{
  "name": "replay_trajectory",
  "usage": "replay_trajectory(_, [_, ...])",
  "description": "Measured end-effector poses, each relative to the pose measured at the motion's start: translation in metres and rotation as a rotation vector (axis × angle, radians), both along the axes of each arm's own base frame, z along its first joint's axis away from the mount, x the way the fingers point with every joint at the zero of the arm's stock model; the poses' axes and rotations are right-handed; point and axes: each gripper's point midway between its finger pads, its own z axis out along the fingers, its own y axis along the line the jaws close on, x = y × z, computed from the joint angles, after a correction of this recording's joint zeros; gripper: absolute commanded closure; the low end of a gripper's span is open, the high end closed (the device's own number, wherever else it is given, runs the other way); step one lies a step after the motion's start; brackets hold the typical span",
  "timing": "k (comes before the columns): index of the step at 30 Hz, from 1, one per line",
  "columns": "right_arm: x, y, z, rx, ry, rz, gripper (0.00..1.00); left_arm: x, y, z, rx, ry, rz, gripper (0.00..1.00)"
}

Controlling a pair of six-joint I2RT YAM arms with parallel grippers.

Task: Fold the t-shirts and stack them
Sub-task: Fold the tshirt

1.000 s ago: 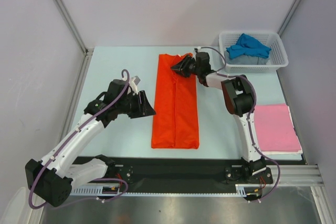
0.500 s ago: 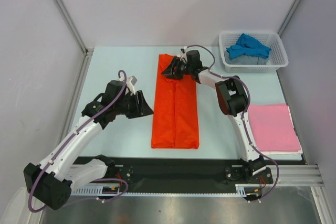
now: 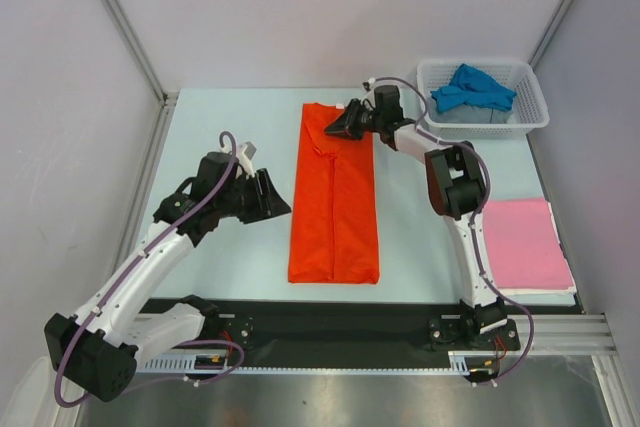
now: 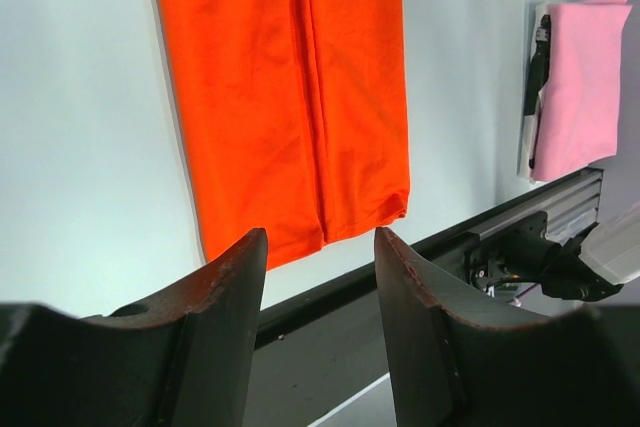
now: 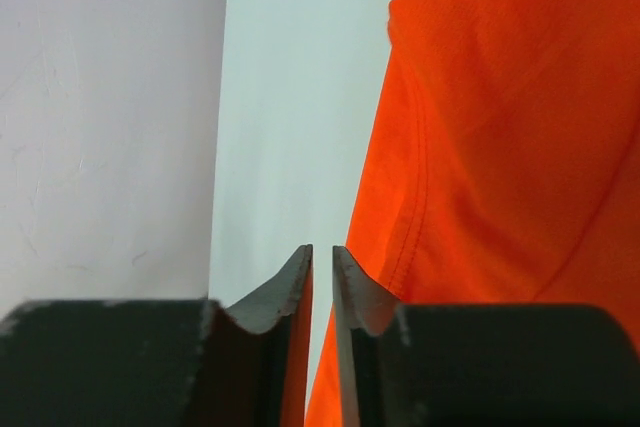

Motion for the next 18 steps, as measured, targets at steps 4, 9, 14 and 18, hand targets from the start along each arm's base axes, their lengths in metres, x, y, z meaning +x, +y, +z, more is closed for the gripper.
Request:
replay_trajectory(4, [-0.014, 0.016, -0.012, 0.03, 0.043, 0.05, 0.86, 0.001, -0.001, 0.001, -0.009, -0.002, 0.007, 0.47])
replay_trajectory(9, [-0.039, 0.025, -0.053, 0.041, 0.153, 0.081, 0.86, 0.002, -0.003, 0.002, -0.021, 0.004, 0.006, 0.47])
replay_trajectory(14, [-0.047, 0.021, -0.07, 0.06, 0.214, 0.097, 0.81, 0.004, -0.005, 0.0, -0.021, 0.006, 0.001, 0.47])
replay_trajectory(18, [-0.037, 0.017, -0.059, 0.067, 0.184, 0.095, 0.73, 0.018, -0.004, -0.008, -0.001, 0.024, 0.007, 0.47])
